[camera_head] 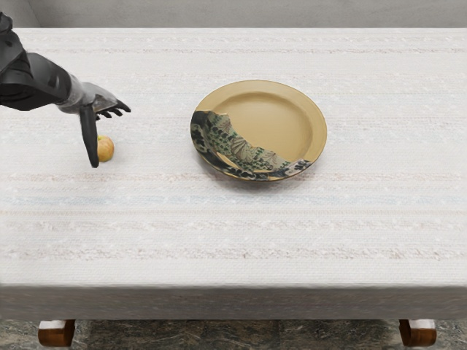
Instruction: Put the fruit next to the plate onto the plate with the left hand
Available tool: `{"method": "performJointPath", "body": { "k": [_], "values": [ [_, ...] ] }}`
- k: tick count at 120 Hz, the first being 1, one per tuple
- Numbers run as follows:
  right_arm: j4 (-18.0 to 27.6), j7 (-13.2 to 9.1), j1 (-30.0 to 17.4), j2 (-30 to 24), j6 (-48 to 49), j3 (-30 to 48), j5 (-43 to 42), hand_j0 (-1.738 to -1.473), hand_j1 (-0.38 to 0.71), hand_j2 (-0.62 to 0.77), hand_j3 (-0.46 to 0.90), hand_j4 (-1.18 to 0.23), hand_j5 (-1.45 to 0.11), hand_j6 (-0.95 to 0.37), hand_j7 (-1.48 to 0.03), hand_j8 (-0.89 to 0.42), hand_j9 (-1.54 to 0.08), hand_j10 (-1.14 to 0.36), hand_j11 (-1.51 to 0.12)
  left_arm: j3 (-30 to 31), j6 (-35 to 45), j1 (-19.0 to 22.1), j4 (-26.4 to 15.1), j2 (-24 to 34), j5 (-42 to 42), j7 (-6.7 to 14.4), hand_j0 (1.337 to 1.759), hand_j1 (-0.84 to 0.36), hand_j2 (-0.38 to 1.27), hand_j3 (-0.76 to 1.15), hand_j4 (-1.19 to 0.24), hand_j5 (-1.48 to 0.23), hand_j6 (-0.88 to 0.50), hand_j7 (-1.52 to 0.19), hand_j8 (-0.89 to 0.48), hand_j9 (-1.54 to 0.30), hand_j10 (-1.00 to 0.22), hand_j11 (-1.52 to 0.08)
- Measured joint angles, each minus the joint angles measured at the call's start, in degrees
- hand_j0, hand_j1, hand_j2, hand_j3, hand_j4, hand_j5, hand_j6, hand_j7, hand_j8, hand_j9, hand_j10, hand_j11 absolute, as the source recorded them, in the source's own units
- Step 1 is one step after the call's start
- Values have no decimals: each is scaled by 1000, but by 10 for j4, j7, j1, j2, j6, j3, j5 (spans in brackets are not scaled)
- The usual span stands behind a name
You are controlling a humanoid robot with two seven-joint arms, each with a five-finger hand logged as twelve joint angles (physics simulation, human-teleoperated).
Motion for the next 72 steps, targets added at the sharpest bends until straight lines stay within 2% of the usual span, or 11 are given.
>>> {"method": "performJointPath", "body": {
  "k": [11, 31, 57, 72],
  "values": [
    [0, 0, 0, 0, 0, 0, 0, -1658, -333, -3, 0, -13, -17, -13, -17, -13, -17, -13, -17, 5, 0, 7, -26, 0, 46, 0, 1658, 349, 0, 0, -3, 0, -3, 0, -3, 0, -2, 0],
    [0, 0, 1, 0, 0, 0, 0, -1658, -333, -3, 0, -13, -17, -13, -17, -13, -17, -13, -17, 27, 14, 14, -48, 0, 107, 0, 1658, 349, 0, 0, -3, 0, -4, 0, -3, 0, -2, 0],
    [0, 0, 1, 0, 0, 0, 0, -1658, -333, -3, 0, -13, -17, -13, -17, -13, -17, -13, -17, 36, 94, 15, -50, 0, 122, 1, 1658, 349, 1, 0, -3, 0, -4, 0, -4, 0, -2, 0],
    [0, 0, 1, 0, 0, 0, 0, -1658, -333, -3, 0, -13, -17, -13, -17, -13, -17, -13, -17, 42, 131, 38, -37, -6, 124, 1, 1658, 349, 1, 0, -3, 0, -4, 0, -3, 0, -2, 0]
  ]
}}
